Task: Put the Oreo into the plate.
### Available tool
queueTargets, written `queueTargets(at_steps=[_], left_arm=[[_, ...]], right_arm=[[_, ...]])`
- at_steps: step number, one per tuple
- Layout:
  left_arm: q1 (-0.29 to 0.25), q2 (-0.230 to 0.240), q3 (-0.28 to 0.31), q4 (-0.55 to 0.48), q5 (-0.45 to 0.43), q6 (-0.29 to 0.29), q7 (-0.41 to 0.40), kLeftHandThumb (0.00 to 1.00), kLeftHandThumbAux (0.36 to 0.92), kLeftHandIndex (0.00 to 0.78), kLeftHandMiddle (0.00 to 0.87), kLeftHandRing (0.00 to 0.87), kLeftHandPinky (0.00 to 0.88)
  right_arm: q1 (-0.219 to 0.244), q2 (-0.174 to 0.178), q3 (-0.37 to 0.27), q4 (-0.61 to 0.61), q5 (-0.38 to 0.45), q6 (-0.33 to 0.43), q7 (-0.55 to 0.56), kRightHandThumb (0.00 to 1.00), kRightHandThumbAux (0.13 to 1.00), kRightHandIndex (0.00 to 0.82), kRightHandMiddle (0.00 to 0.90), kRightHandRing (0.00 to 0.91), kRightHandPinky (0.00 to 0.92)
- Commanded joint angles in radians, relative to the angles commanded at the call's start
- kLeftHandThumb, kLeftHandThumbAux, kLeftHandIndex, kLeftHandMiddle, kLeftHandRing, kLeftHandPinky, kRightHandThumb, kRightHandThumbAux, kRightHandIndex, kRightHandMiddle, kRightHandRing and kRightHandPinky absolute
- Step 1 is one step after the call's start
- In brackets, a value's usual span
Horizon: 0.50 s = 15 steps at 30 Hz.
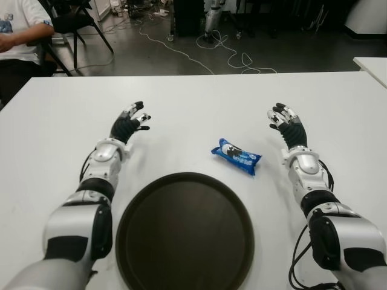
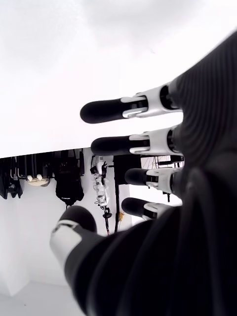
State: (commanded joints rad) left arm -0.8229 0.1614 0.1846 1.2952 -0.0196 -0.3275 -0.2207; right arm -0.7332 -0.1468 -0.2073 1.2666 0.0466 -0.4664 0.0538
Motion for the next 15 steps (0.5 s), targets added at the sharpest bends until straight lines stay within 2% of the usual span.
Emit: queueTargets(at_steps=[15], left_arm=[[-0.004,-0.006,0.002,0.003,-0.003,0.0,-0.004,0.273,0.664,0.021,0.067,0.208,0.341]], right_arm=[[-0.005,-0.004,0.002,0.006,-0.001,0.007,0.016,0.385,0.531,0.185,0.178,0.196,0.245]])
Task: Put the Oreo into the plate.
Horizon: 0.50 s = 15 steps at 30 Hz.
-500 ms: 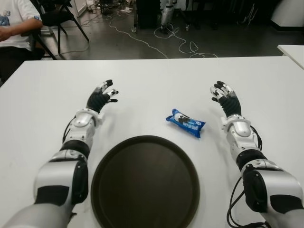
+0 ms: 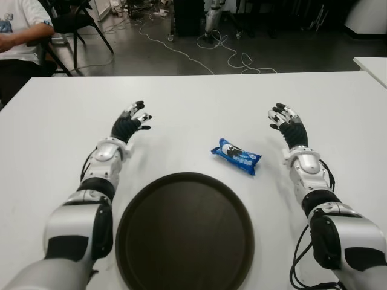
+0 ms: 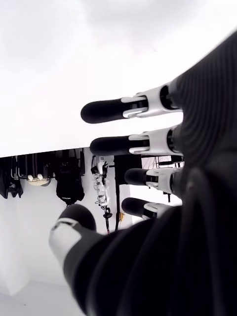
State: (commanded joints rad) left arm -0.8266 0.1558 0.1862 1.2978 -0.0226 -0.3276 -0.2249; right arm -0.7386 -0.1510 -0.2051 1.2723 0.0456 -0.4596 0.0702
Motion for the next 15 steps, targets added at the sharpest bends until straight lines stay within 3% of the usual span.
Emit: queueTargets(at_steps=[15], left_arm=[[-0.001,-0.001,-0.003,-0.002,0.001,-0.001,-0.002,0.252,0.682,0.013,0.068,0.221,0.362]], right_arm=[[0.0,0.001,0.001,0.001,-0.002,0.002,-0.003,0.393,0.533,0.183,0.173,0.192,0.239]])
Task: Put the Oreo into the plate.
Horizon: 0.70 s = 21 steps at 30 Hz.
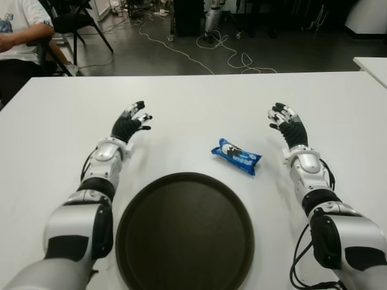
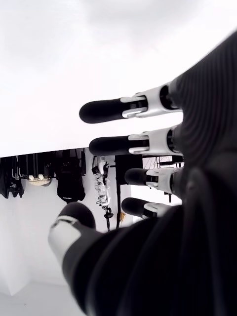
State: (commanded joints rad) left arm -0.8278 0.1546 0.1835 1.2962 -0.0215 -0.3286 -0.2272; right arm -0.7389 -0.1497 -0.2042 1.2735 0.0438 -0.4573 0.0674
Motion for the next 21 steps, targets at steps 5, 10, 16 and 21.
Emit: queueTargets(at_steps=[5,10,16,21], left_arm=[[0.0,0.0,0.001,0.0,-0.001,0.005,0.0,0.253,0.679,0.009,0.068,0.217,0.353],[-0.001,0.0,0.0,0.0,0.0,0.008,0.001,0.246,0.67,0.014,0.071,0.214,0.346],[-0.002,0.0,-0.001,0.0,0.001,0.01,0.004,0.243,0.67,0.021,0.075,0.209,0.339],[-0.002,-0.001,0.003,0.0,-0.002,0.009,0.003,0.264,0.664,0.021,0.073,0.212,0.352]], right_arm=[[0.0,0.001,0.0,0.0,0.001,0.001,0.0,0.393,0.535,0.182,0.177,0.192,0.239],[0.0,0.0,0.001,0.0,-0.001,0.003,0.001,0.389,0.532,0.186,0.176,0.189,0.239],[0.0,0.001,0.001,0.0,-0.001,0.001,-0.004,0.399,0.535,0.192,0.176,0.191,0.242],[-0.002,0.002,-0.002,0.001,0.003,0.004,0.001,0.395,0.528,0.184,0.179,0.191,0.236]])
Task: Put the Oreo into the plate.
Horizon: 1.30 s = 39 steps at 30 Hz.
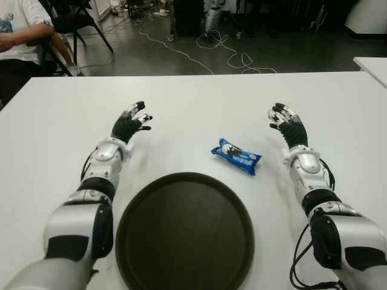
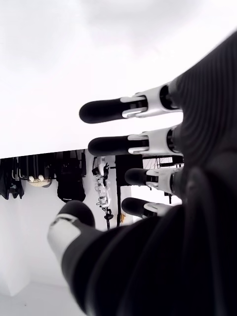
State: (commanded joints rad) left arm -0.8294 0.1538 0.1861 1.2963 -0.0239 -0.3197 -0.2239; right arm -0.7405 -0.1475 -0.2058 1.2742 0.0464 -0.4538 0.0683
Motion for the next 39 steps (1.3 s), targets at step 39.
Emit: queueTargets(at_steps=[39], left_arm=[[-0.001,-0.003,0.012,-0.002,-0.008,0.001,-0.01,0.26,0.681,0.003,0.068,0.23,0.38]], right_arm=[[-0.002,0.005,-0.006,-0.001,0.005,0.005,-0.003,0.423,0.537,0.188,0.204,0.215,0.25]])
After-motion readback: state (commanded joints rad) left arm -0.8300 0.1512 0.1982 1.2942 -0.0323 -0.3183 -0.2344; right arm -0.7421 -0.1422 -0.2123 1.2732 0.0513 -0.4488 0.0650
